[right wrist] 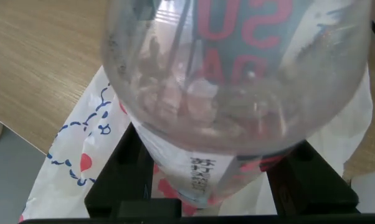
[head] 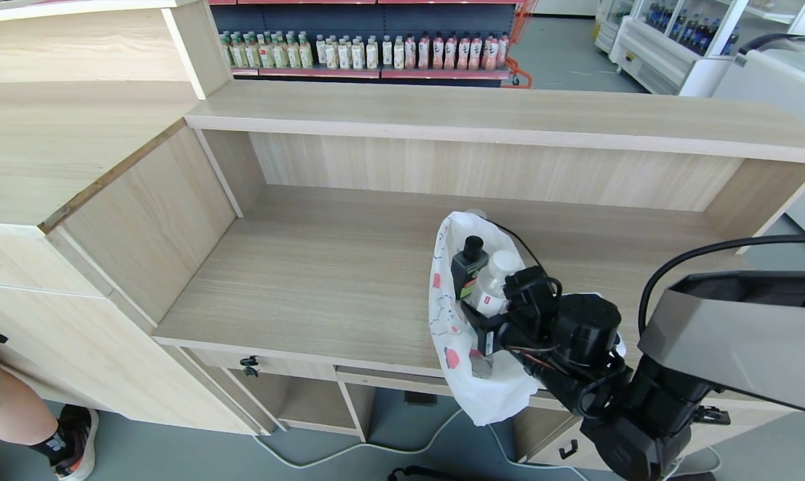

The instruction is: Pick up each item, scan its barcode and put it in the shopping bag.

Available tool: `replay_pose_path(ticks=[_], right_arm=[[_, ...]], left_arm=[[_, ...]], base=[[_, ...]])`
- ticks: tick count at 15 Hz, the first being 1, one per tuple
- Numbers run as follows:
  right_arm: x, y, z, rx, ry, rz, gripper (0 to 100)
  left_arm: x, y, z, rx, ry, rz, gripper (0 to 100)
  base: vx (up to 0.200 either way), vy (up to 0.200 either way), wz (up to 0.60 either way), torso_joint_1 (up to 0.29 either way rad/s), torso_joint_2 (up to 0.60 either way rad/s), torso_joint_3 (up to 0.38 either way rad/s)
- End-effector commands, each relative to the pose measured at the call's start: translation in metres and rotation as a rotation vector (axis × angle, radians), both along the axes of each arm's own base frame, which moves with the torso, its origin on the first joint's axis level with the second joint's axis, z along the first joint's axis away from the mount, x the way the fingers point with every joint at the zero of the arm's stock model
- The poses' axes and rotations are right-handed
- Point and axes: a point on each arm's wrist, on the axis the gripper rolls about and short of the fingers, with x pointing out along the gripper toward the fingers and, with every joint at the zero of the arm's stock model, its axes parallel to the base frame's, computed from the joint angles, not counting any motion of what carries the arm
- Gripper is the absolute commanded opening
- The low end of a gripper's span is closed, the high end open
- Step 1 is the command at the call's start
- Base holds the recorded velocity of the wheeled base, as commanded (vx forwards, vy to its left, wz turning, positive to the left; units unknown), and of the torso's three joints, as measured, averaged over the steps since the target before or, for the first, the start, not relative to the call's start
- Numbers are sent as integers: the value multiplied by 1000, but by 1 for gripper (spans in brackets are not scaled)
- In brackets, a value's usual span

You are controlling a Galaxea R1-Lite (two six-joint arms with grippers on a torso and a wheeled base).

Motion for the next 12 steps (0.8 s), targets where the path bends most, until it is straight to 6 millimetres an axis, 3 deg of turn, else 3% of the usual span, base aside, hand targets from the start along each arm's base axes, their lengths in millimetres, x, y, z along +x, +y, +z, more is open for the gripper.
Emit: replay_pose_path(ticks=[1,6,11,12], right_arm=[[4,2,-12,-20,18,0,0],[18,10,-25,-61,-6,-2,0],[19,11,-30,-72,0,-1,0],[19,11,-29,-70,-2,-1,100]], left_arm=[[0,0,0,0,0,1,100],[0,0,0,-1,0,1,100],[0,0,0,-1,0,1,100],[0,0,0,0,0,1,100]], base=[[0,0,0,0,0,0],[0,0,0,0,0,0],[0,0,0,0,0,0],[0,0,0,0,0,0]])
